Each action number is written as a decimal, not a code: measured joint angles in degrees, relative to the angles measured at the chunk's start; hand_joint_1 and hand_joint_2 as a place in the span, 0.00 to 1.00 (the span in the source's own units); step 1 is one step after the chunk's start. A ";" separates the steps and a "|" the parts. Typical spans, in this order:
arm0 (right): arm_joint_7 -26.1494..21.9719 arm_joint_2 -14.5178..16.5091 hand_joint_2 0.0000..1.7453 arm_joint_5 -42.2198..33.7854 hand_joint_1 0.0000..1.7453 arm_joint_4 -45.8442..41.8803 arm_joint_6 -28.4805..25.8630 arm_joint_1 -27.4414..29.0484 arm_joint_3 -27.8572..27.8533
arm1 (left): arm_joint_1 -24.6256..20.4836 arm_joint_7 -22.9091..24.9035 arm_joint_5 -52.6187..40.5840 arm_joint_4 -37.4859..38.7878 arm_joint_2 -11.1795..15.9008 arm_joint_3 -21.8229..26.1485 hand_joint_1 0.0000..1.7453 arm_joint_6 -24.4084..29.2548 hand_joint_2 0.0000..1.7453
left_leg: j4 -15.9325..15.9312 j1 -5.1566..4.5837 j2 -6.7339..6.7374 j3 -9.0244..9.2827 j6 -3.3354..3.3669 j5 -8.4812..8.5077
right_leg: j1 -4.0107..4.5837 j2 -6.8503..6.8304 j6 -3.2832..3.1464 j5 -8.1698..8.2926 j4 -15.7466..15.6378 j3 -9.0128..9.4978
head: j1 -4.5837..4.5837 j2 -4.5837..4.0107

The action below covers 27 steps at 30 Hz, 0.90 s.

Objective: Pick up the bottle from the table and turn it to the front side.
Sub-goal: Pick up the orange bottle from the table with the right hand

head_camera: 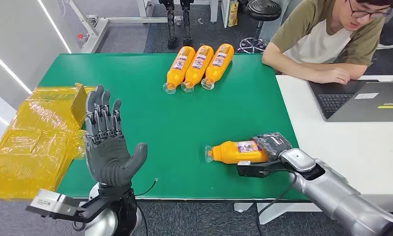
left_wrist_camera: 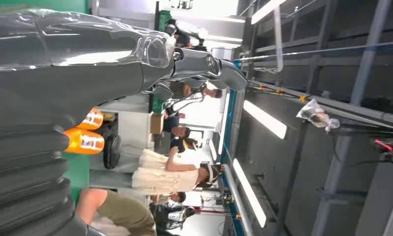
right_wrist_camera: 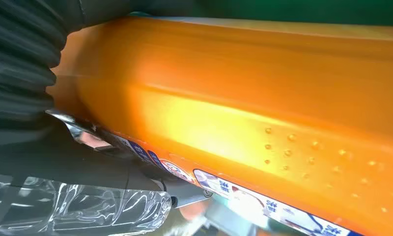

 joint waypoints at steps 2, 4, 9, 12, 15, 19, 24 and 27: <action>0.07 1.13 1.00 -0.13 1.00 -0.49 -2.91 1.09 -1.39 | 0.32 0.02 -0.28 -0.24 0.06 0.20 0.00 0.02 1.00 | -0.01 0.01 -0.02 -0.03 -0.01 0.00 | 0.02 -0.01 -0.01 -0.02 0.02 -0.03 | 0.00 0.00; -0.02 3.56 1.00 -0.39 1.00 -1.68 -9.22 3.34 -4.53 | 0.82 0.29 -0.87 -0.57 0.12 0.58 0.00 0.15 1.00 | -0.04 0.02 -0.03 -0.09 -0.03 -0.01 | 0.03 -0.01 -0.04 -0.05 0.03 -0.11 | 0.01 0.00; -0.22 8.41 1.00 -0.42 1.00 -4.13 -16.24 6.85 -10.62 | 1.38 0.69 -1.58 -0.68 0.10 1.09 0.00 0.47 1.00 | -0.07 0.06 -0.04 -0.22 -0.08 -0.05 | 0.03 -0.02 -0.09 -0.14 0.04 -0.27 | -0.01 0.00; -1.19 10.01 1.00 -1.23 1.00 -4.94 -18.14 8.28 -12.69 | 1.60 0.82 -1.62 -0.69 0.07 1.25 0.00 0.75 1.00 | -0.07 0.06 -0.05 -0.27 -0.08 -0.05 | 0.02 -0.04 -0.08 -0.14 0.03 -0.29 | 0.01 0.00; -7.32 13.95 1.00 -7.53 1.00 -6.88 -31.07 11.63 -17.06 | 1.82 1.02 -0.77 -0.67 -0.32 1.51 0.00 2.26 1.00 | -0.07 0.06 -0.09 -0.31 -0.09 -0.06 | 0.02 -0.07 -0.07 -0.15 0.03 -0.31 | 0.03 0.00; -21.68 22.73 1.00 -17.60 1.00 -13.29 -39.76 19.29 -24.90 | 2.33 3.73 1.18 -0.19 -0.66 1.67 0.00 1.39 1.00 | -0.08 0.08 -0.04 -0.24 -0.20 -0.18 | 0.06 -0.01 -0.18 -0.27 0.03 -0.33 | -0.01 0.00; -23.64 28.55 1.00 -21.49 1.00 -19.95 -39.73 26.31 -25.56 | 2.56 9.10 -0.98 1.93 -0.57 1.54 0.00 -4.85 1.00 | -0.13 0.10 0.00 -0.29 -0.28 -0.24 | 0.09 0.01 -0.28 -0.36 0.05 -0.42 | -0.01 0.00; -21.97 28.99 1.00 -21.16 1.00 -21.71 -39.62 27.16 -22.81 | 2.48 10.45 -2.43 2.98 -0.54 1.36 0.00 -7.78 1.00 | -0.13 0.11 0.06 -0.29 -0.28 -0.24 | 0.07 0.03 -0.28 -0.35 0.05 -0.42 | 0.01 0.00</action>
